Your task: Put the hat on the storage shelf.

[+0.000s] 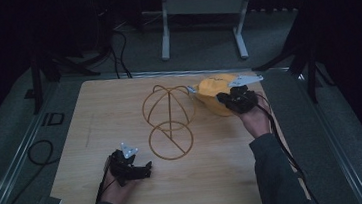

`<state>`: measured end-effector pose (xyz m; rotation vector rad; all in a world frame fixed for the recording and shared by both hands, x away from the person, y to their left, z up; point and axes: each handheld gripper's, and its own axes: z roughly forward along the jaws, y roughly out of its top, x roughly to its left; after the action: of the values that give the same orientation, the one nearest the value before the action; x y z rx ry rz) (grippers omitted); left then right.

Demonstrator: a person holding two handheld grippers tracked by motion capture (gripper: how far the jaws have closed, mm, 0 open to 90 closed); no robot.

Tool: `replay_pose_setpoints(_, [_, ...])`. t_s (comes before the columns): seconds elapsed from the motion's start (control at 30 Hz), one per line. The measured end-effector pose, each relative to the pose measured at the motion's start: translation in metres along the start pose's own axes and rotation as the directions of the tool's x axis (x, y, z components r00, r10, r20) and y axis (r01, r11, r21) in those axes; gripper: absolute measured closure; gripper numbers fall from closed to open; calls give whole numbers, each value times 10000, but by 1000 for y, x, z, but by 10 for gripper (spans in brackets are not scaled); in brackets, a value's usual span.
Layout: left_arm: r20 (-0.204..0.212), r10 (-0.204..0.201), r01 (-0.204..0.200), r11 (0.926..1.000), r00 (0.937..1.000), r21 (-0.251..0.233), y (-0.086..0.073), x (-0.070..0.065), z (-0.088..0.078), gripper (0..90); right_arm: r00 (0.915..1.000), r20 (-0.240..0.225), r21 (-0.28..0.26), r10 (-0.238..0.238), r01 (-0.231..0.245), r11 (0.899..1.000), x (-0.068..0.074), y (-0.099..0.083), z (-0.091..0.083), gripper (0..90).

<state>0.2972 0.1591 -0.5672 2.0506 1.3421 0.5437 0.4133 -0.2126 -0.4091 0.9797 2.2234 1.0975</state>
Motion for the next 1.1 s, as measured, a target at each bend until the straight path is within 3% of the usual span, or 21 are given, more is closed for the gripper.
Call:
replay_pose_setpoints(0.33, [0, -18, 18, 10000, 10000, -11, 0, 0, 0, 15, 9999, 132, 521, -65, 58, 9986, -10, 4, -13, 856])
replay_pose_setpoints(0.5, [2, -1, 1, 10000, 10000, 0, 0, 0, 0, 15, 9997, -20, 970, -230, 231, 9950, -11, 6, -12, 806])
replay_pose_setpoints(0.67, [0, 2, -2, 10000, 10000, 3, 0, 0, 0, 15, 9991, -137, 1552, -413, 429, 9869, -11, 8, -5, 786])
replay_pose_setpoints(0.83, [2, 9, -9, 10000, 10000, 5, 0, 0, 0, 15, 9984, -252, 2293, -515, 559, 9717, -13, 8, 7, 756])
replay_pose_setpoints(1.1, [9, 5, -5, 10000, 10000, 4, 0, 0, 0, 15, 9974, -479, 2813, -535, 649, 9574, -12, 14, 17, 729])
